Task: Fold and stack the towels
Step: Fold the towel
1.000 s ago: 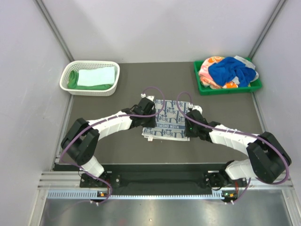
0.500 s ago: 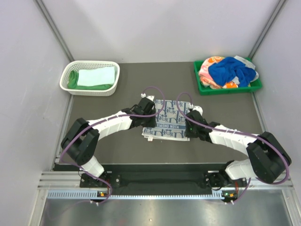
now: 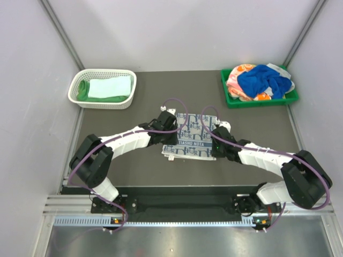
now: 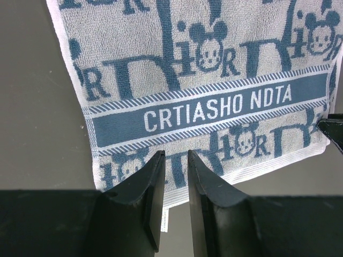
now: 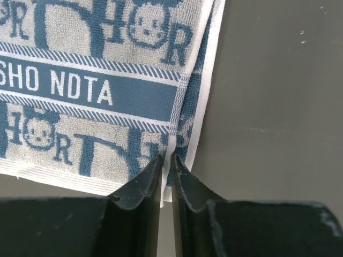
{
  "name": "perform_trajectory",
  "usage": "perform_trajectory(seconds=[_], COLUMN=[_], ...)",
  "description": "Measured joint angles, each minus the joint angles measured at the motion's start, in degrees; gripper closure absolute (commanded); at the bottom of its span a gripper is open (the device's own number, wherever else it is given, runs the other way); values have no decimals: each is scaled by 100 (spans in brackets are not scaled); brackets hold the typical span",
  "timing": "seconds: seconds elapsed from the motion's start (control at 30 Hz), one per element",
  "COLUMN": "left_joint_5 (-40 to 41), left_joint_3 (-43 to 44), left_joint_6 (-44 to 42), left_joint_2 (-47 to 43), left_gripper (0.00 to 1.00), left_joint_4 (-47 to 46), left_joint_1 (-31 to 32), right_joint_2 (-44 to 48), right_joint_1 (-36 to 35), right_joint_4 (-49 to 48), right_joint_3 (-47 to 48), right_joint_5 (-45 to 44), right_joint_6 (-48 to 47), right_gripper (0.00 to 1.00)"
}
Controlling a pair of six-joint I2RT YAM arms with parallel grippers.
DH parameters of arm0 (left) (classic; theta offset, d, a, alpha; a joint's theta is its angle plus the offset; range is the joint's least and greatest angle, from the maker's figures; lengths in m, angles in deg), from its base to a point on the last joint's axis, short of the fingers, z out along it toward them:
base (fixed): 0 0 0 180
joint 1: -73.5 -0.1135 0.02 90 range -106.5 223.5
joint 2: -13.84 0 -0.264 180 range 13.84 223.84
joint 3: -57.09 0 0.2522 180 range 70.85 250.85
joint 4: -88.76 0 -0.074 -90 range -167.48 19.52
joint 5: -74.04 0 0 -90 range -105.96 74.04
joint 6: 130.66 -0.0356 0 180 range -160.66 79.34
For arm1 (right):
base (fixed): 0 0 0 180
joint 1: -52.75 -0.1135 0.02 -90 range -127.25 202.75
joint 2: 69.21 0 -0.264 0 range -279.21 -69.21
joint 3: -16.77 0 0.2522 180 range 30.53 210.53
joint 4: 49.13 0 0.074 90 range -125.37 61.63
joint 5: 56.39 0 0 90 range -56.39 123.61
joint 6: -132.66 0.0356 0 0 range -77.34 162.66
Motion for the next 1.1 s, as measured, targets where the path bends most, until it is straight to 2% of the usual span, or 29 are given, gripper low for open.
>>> perform_trajectory(seconds=[0.23, 0.8, 1.1], left_joint_5=[2, 22, 24], left_joint_3=[0, 229, 229], left_joint_6=[-2, -144, -153], left_joint_2=[0, 0, 0], left_gripper=[72, 72, 71], left_joint_4=[4, 216, 278], left_joint_1=[0, 0, 0], right_joint_2=[2, 890, 911], right_joint_1=[-42, -59, -59], right_joint_4=[0, 833, 953], right_joint_3=[0, 533, 483], right_joint_5=[-4, -210, -352], right_joint_6=[7, -22, -13], right_gripper=[100, 100, 99])
